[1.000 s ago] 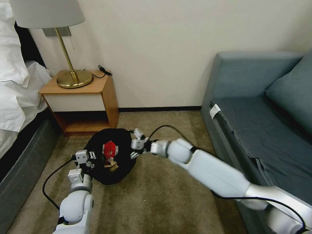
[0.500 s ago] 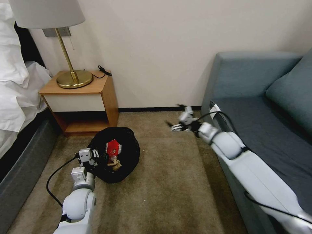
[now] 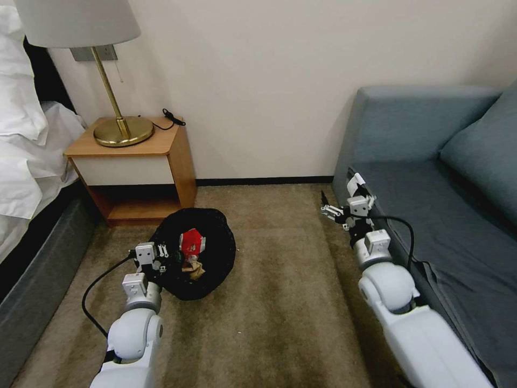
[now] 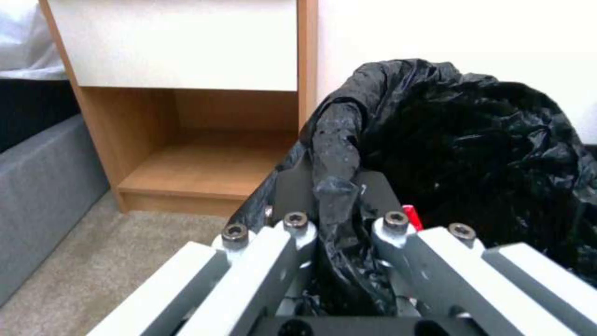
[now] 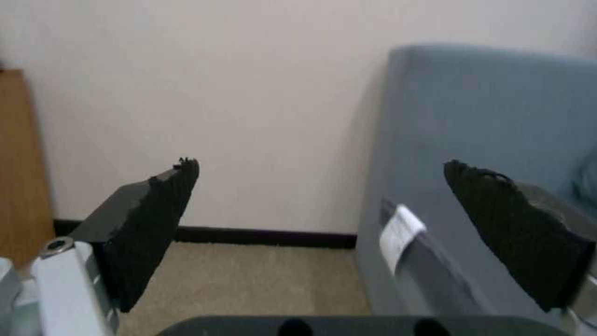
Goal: Pick up the trash bin, then pick up the garbage on the floor and place it into the trash bin.
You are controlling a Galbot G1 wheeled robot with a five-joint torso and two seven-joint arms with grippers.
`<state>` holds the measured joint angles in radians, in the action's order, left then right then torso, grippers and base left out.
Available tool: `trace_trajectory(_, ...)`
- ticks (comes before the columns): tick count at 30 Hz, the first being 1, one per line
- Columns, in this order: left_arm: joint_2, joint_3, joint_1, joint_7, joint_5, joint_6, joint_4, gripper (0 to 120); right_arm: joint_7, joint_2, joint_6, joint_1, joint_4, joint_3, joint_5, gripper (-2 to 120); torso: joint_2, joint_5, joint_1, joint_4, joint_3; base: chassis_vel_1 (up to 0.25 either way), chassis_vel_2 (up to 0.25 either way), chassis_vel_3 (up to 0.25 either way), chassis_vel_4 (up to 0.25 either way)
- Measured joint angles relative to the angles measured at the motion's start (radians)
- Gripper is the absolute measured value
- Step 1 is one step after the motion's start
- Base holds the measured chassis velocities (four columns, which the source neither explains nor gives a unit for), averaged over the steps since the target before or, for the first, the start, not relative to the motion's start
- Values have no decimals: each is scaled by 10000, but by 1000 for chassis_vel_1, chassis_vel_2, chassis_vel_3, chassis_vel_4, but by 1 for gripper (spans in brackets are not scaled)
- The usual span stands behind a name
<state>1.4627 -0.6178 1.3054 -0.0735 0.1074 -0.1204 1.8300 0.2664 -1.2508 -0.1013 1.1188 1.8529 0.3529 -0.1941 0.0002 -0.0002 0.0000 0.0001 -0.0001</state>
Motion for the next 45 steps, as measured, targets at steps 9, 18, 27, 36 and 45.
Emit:
trace_trajectory(9,-142,176,-128,-56,822,-278,-158,5,-190,-686,152,456,-22,197,443,100,0,3,0,1,1,0,0,0,0)
trace_trajectory(18,-264,327,-201,-40,3064,-608,-673,5,-331,-732,163,420,-15,158,606,100,-1,1,0,0,1,0,0,0,0)
trace_trajectory(27,-253,354,-331,71,4536,-759,-1261,5,-546,-784,252,602,-123,195,735,100,-2,3,0,0,1,0,0,0,0)
trace_trajectory(36,-185,435,-315,198,5343,-866,-1395,5,-756,-732,343,832,-73,343,746,100,-2,2,0,-1,1,0,0,0,0)
trace_trajectory(45,-133,409,-241,226,5657,-938,-1568,5,-885,-715,455,1006,-19,394,780,100,-2,4,0,0,1,0,0,0,0)
